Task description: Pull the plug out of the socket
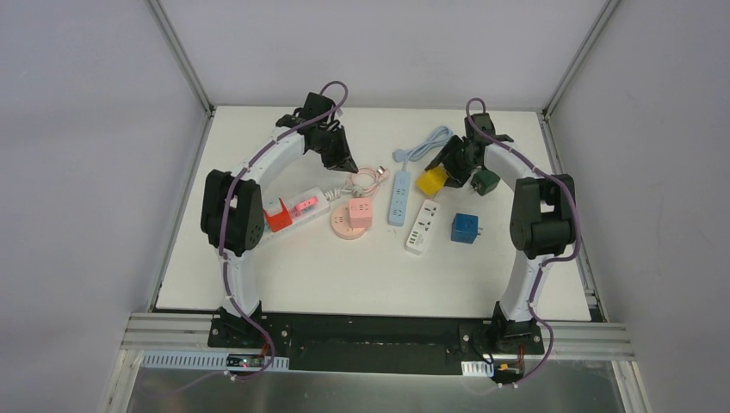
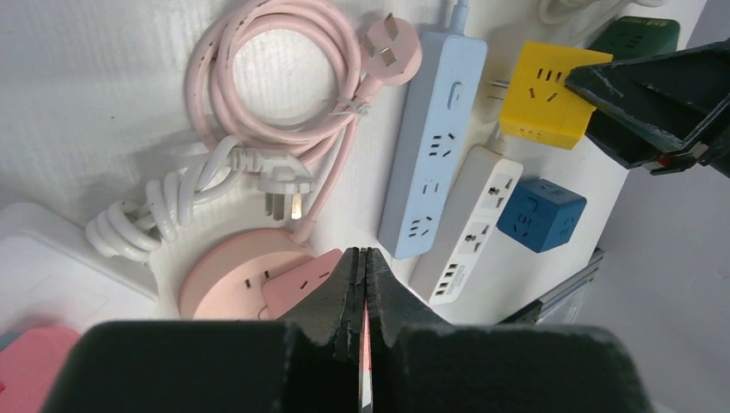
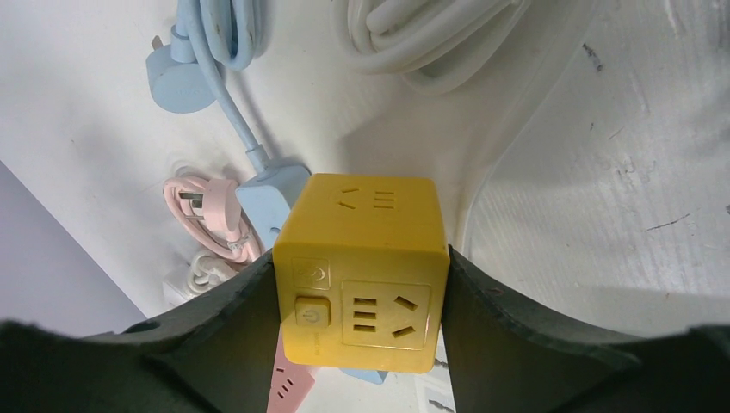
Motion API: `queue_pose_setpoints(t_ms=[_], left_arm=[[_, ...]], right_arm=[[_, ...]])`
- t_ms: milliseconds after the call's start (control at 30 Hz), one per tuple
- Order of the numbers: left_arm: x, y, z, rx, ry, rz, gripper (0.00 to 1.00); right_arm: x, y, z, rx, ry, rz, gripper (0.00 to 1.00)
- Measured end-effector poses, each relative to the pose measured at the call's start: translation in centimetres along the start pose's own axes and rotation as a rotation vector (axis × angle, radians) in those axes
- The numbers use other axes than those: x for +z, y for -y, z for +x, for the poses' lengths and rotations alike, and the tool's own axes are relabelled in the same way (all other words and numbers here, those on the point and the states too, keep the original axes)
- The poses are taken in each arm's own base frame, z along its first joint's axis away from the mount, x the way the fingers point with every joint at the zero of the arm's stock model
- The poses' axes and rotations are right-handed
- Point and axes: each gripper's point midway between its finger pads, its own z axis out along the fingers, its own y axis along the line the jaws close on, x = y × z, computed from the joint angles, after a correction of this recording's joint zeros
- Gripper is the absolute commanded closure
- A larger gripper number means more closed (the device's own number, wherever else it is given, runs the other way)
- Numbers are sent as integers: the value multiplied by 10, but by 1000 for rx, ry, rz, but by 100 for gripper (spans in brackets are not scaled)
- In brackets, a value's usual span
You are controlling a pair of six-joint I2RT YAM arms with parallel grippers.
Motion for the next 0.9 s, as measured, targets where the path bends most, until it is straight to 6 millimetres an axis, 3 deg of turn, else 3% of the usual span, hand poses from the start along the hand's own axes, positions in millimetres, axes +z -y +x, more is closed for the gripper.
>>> queue_pose_setpoints(t_ms=[200,367,567,700,900], left_arm=[[-9,-14,5,-12,16,-77,100],[-17,-22,1,-13,49,-138,100],[-24,-26,-4,-7,93,-172,100],[-32,-24,-4,0,118,-169,100],[-46,-27,2,22,143,-179,100]], right_arm=[[1,5,-2,-10,13,23,19],[-4,4,-8,-24,24,39,6],[-12,-5,-19,-58,54,29,7],[-13,-10,-14,-70,28,-6,14],[-17,-23,-6,-83,-4,-69,16]])
